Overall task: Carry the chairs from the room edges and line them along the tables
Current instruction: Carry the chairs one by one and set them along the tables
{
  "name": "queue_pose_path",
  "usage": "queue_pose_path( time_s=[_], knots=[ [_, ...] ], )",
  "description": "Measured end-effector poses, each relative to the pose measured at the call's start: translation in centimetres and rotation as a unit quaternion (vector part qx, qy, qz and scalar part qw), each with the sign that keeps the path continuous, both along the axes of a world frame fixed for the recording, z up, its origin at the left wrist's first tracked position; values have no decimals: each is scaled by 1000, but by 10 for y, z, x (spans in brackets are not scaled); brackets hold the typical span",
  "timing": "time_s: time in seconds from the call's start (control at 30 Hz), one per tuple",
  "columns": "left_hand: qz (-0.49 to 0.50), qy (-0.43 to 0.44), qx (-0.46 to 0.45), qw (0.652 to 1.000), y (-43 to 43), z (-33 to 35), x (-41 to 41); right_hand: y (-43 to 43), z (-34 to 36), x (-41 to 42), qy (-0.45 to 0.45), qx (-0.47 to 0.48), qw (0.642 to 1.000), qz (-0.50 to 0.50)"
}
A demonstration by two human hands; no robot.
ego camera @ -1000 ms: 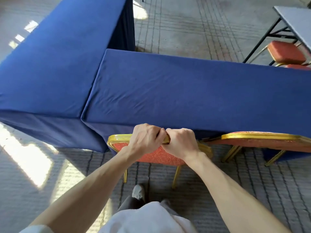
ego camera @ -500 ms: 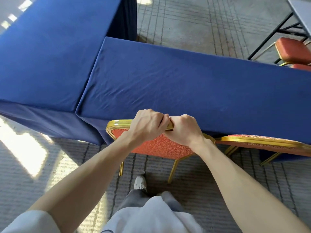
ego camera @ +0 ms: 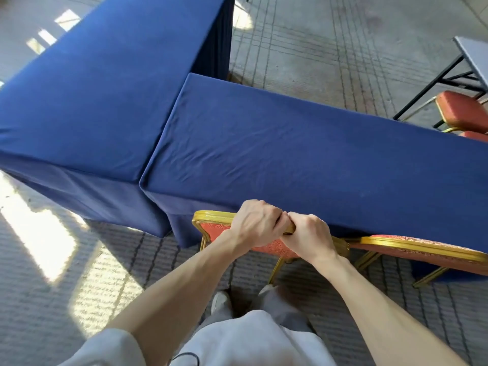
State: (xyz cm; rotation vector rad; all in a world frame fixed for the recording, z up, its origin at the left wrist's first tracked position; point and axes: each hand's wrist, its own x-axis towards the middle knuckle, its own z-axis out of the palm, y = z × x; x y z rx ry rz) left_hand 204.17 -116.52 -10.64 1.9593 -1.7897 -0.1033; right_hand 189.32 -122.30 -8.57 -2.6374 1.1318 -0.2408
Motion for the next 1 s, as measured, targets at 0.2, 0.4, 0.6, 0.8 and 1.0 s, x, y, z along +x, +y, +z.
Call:
queue_pose_path(
  time_s=[0.2, 0.4, 0.6, 0.8, 1.0],
  knots=[
    [62, -1, 45, 997, -11, -26, 18, -14, -10, 21, 99, 67, 993, 16],
    [50, -9, 75, 996, -29, -30, 14, -36, -3, 23, 148, 177, 973, 0],
    [58, -2, 93, 994, -34, -32, 13, -42, 4, 16, 154, 211, 965, 28],
    [64, 23, 107, 992, -41, -34, 7, -51, 2, 9, 127, 254, 959, 20],
    [118, 121, 64, 983, -22, -9, 11, -65, 21, 31, 93, 244, 962, 81]
  ],
)
